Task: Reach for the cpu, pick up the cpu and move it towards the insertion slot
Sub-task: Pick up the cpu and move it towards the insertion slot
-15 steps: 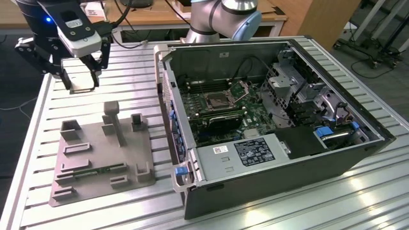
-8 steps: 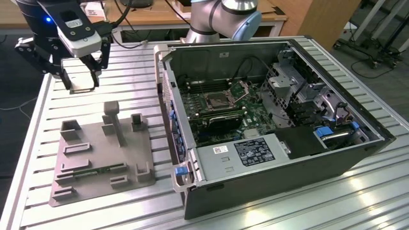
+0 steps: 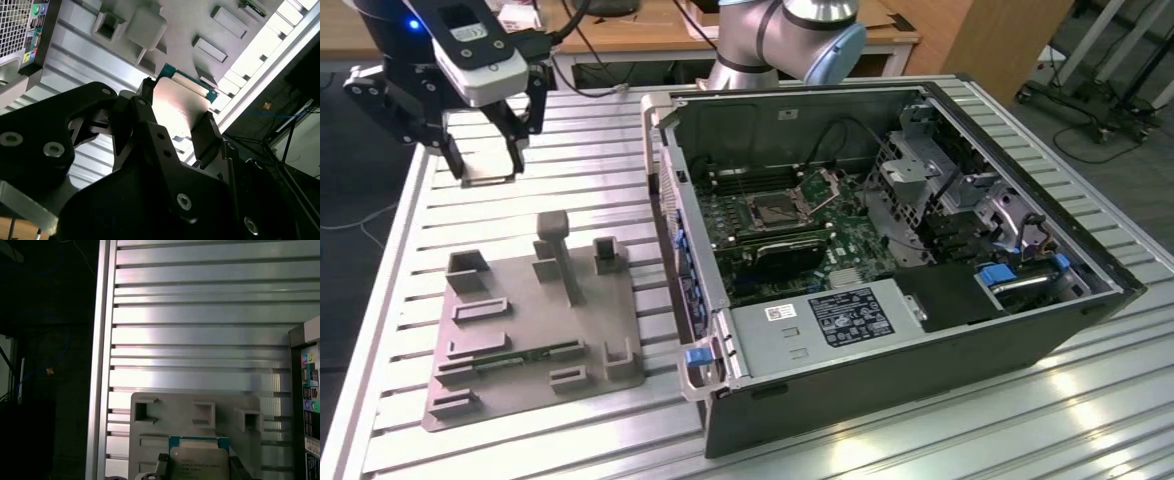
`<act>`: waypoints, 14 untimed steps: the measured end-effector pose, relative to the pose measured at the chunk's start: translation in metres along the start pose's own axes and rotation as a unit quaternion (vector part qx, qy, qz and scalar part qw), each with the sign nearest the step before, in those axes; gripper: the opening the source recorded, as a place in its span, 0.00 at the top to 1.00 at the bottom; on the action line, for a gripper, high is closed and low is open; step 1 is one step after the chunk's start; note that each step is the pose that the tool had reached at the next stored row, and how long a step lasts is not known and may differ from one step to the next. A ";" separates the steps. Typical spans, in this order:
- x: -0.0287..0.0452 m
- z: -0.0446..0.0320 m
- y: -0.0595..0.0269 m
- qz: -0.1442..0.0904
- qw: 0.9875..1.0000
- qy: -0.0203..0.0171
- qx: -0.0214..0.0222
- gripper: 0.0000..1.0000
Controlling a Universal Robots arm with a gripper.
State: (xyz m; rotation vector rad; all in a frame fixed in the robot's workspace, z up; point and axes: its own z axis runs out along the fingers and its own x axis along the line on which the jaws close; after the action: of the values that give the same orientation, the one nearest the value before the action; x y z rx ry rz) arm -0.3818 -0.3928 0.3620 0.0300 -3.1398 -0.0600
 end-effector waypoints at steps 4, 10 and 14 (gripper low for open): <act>-0.0008 -0.0017 0.0000 0.000 1.000 0.000 0.000 0.46; -0.0178 -0.0014 -0.0003 0.000 1.000 0.000 -0.001 0.46; -0.0323 -0.0006 -0.0004 0.000 1.000 0.000 -0.001 0.46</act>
State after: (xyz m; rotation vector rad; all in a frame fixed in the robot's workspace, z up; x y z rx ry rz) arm -0.3495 -0.3927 0.3626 0.0298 -3.1394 -0.0617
